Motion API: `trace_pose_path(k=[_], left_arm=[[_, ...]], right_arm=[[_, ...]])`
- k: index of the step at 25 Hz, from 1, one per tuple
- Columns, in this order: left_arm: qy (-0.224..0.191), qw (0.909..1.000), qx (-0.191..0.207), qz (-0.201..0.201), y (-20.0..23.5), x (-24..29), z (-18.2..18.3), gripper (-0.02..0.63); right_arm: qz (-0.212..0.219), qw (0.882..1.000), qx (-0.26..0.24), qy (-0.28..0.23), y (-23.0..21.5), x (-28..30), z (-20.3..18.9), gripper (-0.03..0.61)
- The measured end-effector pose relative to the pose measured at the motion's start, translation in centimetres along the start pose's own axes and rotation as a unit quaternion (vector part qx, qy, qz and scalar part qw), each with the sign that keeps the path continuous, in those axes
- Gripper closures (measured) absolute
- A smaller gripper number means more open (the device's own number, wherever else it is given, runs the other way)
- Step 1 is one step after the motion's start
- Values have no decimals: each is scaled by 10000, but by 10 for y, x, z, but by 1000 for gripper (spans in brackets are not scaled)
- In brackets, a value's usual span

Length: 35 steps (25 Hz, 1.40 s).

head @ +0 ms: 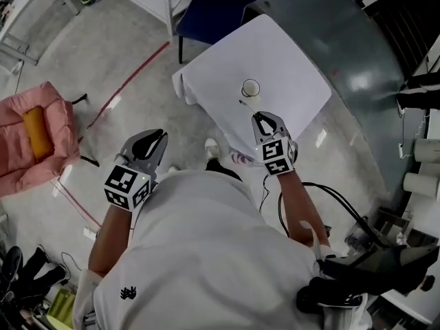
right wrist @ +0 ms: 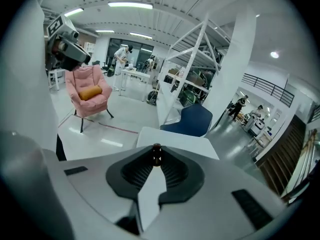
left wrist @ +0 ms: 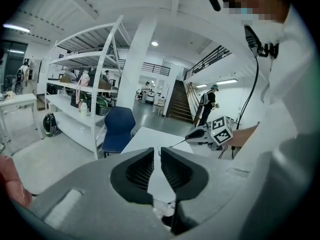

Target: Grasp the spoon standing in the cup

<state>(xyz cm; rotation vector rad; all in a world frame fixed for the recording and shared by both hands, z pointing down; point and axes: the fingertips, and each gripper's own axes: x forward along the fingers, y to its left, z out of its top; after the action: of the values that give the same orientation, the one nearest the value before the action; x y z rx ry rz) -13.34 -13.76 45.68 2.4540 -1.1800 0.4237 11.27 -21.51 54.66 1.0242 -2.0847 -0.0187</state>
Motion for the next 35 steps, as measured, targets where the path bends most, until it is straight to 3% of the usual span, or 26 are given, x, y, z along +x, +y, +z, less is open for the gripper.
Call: trace_pose_path(k=[10, 20, 35], left_arm=[[123, 9993, 91, -351, -5, -45, -37, 564], [365, 9971, 96, -664, -18, -78, -78, 565], [468, 9958, 192, -766, -21, -103, -95, 565]], right_arm=[[34, 9979, 558, -329, 80, -76, 41, 526], [23, 9967, 699, -419, 150, -124, 52, 526], [178, 9969, 557, -522, 191, -135, 70, 526]])
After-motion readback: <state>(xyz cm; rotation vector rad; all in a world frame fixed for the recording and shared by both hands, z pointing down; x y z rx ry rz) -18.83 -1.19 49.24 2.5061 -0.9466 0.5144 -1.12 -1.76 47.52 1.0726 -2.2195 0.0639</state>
